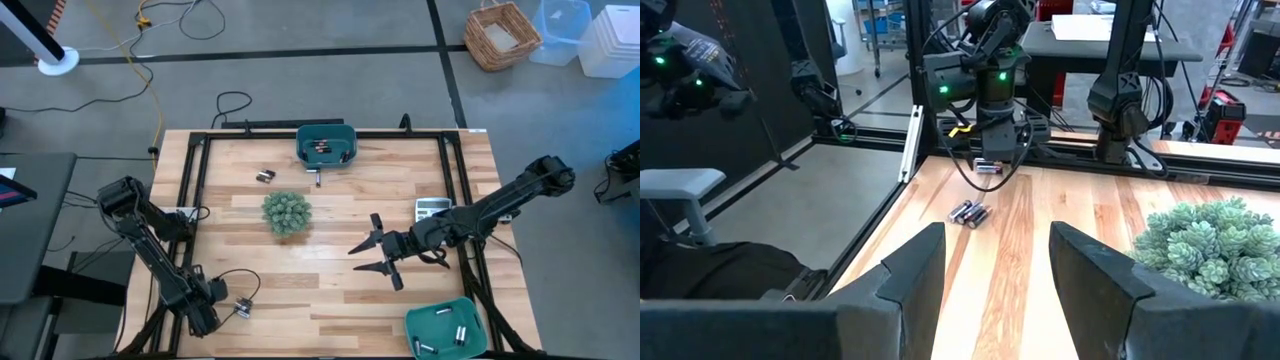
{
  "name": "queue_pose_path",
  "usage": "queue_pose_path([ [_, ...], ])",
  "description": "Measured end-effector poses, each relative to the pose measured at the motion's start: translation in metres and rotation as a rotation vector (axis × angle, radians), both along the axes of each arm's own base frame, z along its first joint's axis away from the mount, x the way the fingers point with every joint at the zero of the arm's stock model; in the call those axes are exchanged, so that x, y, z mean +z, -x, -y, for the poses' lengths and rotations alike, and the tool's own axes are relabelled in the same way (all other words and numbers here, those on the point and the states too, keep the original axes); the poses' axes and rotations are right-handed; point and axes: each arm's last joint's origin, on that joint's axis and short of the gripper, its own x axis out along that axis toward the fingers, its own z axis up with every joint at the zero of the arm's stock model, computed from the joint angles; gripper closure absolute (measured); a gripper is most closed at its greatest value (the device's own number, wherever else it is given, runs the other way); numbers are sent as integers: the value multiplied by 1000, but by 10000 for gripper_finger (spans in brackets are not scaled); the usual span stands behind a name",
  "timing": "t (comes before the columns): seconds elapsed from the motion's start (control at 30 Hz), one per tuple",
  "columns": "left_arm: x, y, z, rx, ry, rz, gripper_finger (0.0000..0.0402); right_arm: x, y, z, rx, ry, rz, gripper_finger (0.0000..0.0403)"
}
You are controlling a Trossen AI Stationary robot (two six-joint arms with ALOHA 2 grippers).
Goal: Sort batteries
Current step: Put the silver battery into the green bin
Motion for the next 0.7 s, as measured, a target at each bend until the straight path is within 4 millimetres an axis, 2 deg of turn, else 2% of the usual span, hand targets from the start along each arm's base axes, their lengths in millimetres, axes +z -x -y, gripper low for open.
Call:
queue_pose_path([
  [0.47, 0, 1, 3, -3, 9, 20, 39, 0, 1, -1, 7, 1, 0, 209],
  [0.7, -17, 1, 9, -31, -24, -30, 39, 0, 1, -1, 7, 0, 0, 209],
])
